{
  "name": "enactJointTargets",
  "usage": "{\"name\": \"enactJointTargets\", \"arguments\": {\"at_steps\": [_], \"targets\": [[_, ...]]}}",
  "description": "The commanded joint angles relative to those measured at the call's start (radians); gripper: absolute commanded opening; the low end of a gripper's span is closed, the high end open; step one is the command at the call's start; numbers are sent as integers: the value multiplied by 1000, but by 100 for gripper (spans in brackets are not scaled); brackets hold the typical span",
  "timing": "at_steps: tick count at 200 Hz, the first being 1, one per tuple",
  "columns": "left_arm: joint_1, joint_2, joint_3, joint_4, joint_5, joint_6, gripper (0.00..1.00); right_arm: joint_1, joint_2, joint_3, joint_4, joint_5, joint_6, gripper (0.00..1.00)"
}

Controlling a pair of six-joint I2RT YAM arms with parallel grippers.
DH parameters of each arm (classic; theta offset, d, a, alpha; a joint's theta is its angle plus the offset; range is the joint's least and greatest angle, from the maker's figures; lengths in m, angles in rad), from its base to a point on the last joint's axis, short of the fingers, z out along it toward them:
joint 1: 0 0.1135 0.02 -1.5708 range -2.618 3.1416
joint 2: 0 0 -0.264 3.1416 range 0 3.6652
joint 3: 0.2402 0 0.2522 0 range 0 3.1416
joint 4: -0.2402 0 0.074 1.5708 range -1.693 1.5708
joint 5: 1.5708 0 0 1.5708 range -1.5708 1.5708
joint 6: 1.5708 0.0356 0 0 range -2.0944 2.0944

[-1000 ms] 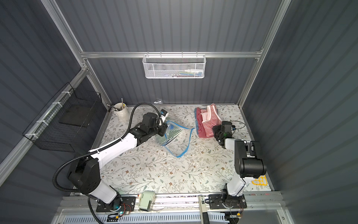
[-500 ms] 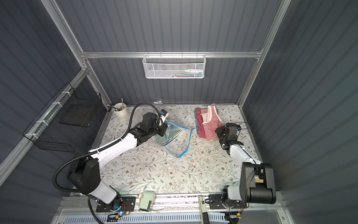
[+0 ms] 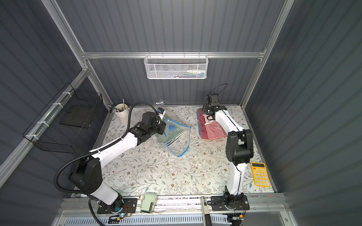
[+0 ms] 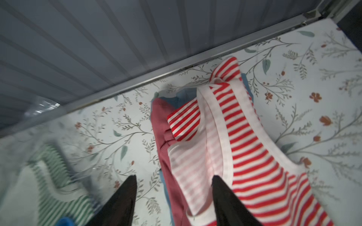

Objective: Take the tank top out of the vacuum bag
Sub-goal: Place the tank top on the tank top.

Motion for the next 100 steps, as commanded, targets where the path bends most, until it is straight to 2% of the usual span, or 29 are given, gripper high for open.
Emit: {"name": "enactJointTargets", "arguments": {"at_steps": [1,42,76,100], "targets": [[65,36,46,-67,-1,-81,0,45,124,183,-193,161,-238,62],[76,33,37,-58,1,-67,0,76,289,468,-375,228,-415,59],[76,38,39,-57,13,-68,0,114,320,463,-375,363,-575,52],[76,45,40,-58,17,-67,0,131,348,470,-378,427,-658,52]]}}
